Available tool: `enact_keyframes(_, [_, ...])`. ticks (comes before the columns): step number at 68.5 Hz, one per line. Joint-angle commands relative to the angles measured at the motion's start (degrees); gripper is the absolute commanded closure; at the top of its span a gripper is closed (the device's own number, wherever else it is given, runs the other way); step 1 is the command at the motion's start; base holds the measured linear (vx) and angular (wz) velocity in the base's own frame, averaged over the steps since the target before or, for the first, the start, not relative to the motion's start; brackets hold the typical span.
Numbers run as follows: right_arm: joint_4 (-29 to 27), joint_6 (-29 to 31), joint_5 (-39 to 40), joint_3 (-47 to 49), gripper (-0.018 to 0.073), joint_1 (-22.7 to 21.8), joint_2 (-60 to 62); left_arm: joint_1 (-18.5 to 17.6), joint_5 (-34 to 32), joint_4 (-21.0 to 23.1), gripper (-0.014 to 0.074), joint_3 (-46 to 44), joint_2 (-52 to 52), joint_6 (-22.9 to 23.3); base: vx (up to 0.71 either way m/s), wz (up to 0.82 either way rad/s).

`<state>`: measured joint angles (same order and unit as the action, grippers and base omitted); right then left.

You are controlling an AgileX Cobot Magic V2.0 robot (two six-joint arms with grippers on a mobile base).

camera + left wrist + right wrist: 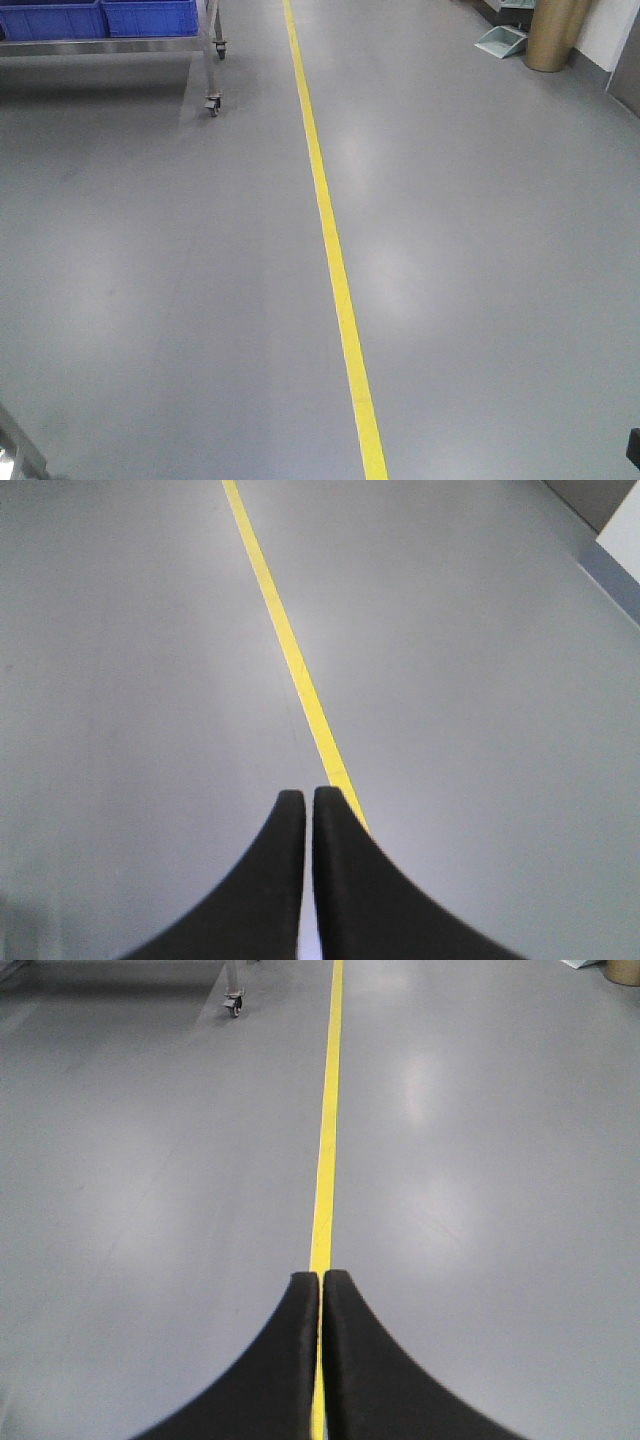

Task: Move and align brake pads A on conveyor
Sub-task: 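Drive along the yellow floor line back toward the steel table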

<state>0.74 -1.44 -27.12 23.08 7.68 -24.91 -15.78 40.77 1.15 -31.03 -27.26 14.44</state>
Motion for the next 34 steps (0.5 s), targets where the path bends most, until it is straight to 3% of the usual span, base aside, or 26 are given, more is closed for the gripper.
enact_keyframes(1, [0.25,0.60,3.87,1.58,0.0569,-0.33,-0.45,-0.23,-3.89,0.27,0.0603,-1.34,-0.43,0.05,0.58,0.03])
enact_keyframes(34, [0.25,0.60,3.87,1.58,0.0569,-0.33,-0.45,-0.23,-3.88,0.27,0.0603,-1.34,-0.43,0.05,0.52,0.03])
